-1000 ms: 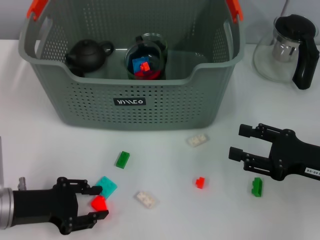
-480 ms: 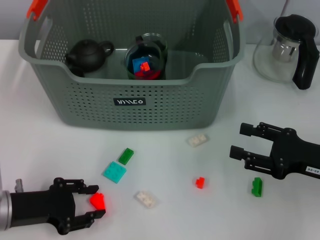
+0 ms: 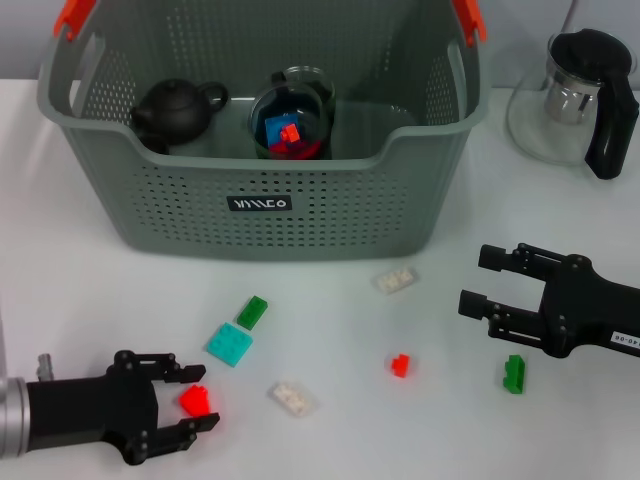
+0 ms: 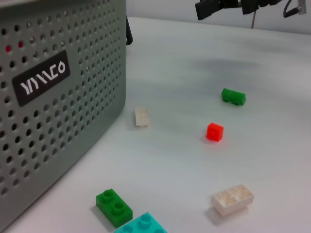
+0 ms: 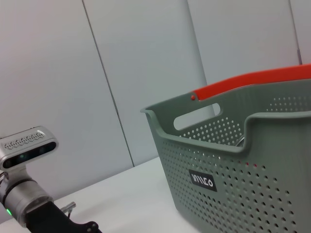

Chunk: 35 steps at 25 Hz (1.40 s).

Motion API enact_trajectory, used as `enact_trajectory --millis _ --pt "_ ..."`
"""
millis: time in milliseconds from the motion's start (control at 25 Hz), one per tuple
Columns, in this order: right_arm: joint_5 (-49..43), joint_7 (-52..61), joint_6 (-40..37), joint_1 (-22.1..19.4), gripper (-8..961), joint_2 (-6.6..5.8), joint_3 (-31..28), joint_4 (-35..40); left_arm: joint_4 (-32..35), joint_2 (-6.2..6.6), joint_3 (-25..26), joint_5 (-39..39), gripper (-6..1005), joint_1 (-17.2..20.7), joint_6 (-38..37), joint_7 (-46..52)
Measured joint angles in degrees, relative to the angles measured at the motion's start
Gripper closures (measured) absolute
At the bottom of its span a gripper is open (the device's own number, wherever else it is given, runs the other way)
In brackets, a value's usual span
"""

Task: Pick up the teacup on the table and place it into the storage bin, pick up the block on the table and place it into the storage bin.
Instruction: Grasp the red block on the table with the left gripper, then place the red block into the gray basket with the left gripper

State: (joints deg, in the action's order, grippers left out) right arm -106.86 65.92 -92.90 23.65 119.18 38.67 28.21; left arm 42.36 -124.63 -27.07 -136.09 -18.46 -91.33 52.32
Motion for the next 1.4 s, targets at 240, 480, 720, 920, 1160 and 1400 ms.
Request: enact_trajectory --millis 240,480,720,920,1160,1400 --pt "-0.15 0.0 0.0 -0.05 194 -0.08 0.0 0.0 -0.46 0.0 -0.29 0.05 502 -0.2 0.35 -0.54" --pt "-0.15 0.0 0.0 -0.17 194 -0.09 0.0 0.0 -0.68 0.0 -0.45 -0.3 514 -0.18 0.39 -1.48" --pt "-0.07 0.0 0.0 -0.13 194 -0.09 0.0 0.0 -0.21 0.14 0.26 -0.01 527 -0.17 0.12 -1.35" --pt "0.09 0.0 0.0 -0.06 194 -0.09 0.0 0.0 0.87 0.26 1.4 0.09 542 -0.17 -1.73 -0.99" --pt "0.17 0.0 0.0 -0.01 194 -0.09 0.0 0.0 2.16 1.88 9.11 2.36 552 -2.06 -13.42 0.45" --pt "0.17 0.0 -0.05 0.0 194 -0.09 0.0 0.0 1.04 3.87 15.06 8.03 555 -5.11 -24.26 3.73"
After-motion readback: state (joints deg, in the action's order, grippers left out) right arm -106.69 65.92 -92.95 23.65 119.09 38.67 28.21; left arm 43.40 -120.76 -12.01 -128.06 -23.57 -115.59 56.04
